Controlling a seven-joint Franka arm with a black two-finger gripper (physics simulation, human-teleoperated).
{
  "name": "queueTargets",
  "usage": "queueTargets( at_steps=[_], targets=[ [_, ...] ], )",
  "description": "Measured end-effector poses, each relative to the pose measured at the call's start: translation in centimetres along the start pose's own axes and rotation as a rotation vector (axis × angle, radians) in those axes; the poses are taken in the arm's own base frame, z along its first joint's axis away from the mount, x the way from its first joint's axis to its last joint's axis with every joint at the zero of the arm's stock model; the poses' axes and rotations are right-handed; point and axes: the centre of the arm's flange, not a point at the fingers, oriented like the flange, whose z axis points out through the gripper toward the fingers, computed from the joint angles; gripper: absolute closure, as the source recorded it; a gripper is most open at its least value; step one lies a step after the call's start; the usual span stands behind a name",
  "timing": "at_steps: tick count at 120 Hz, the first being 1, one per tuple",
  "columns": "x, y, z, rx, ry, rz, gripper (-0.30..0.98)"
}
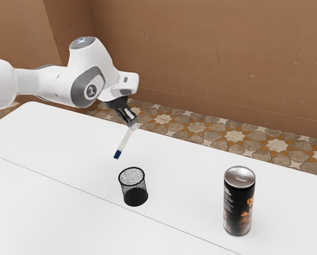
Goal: Put the marker into the pen holder.
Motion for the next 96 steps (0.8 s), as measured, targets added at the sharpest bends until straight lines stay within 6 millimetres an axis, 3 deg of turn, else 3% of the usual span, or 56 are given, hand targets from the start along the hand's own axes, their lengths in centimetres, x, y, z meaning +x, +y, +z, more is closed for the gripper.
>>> queueTargets(
  at_steps=[21, 50, 96],
  targets=[
    [-1.6, 2.0, 0.0, -0.038, 0.001, -0.032, 0.79],
    [-1.4, 4.4, 0.1, -0.07, 0.018, -0.039, 0.79],
    [-2.7, 5.0, 2.5, -0.088, 0.006, -0.073, 0.79]
  ],
)
